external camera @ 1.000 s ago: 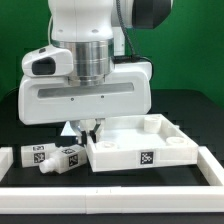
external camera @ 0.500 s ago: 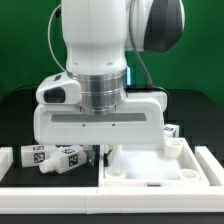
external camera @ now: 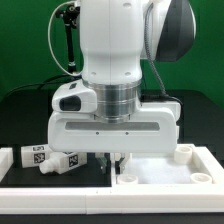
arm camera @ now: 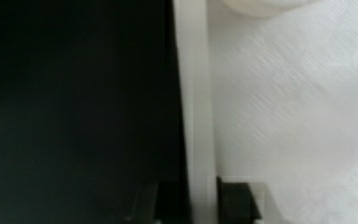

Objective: Assemble one leg

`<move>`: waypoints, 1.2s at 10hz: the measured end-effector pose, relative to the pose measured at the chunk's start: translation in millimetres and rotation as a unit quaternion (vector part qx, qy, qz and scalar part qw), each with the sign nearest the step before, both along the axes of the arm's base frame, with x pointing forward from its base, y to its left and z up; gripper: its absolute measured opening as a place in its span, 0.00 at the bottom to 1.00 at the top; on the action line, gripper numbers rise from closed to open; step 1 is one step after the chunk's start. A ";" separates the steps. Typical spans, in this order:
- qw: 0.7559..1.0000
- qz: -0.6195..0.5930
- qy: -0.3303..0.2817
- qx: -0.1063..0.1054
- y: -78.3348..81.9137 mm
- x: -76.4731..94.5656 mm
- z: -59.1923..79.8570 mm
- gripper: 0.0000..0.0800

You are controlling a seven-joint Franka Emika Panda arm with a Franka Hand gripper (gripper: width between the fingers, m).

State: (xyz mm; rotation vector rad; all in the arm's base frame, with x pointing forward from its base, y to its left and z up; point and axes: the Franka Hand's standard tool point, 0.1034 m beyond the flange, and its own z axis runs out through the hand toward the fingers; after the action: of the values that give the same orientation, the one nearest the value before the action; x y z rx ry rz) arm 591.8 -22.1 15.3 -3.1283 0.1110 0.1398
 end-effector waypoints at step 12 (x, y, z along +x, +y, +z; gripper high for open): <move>0.999 -0.025 0.019 0.020 15.8 -50.6 67.5 0.81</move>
Offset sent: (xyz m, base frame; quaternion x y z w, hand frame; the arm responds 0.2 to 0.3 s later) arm -0.0269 -0.0229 0.0504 0.0703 -0.0815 0.0491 0.9930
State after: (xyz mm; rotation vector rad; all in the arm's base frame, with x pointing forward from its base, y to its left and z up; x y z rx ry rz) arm 541.1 -6.2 82.8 -3.0806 0.1857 0.1980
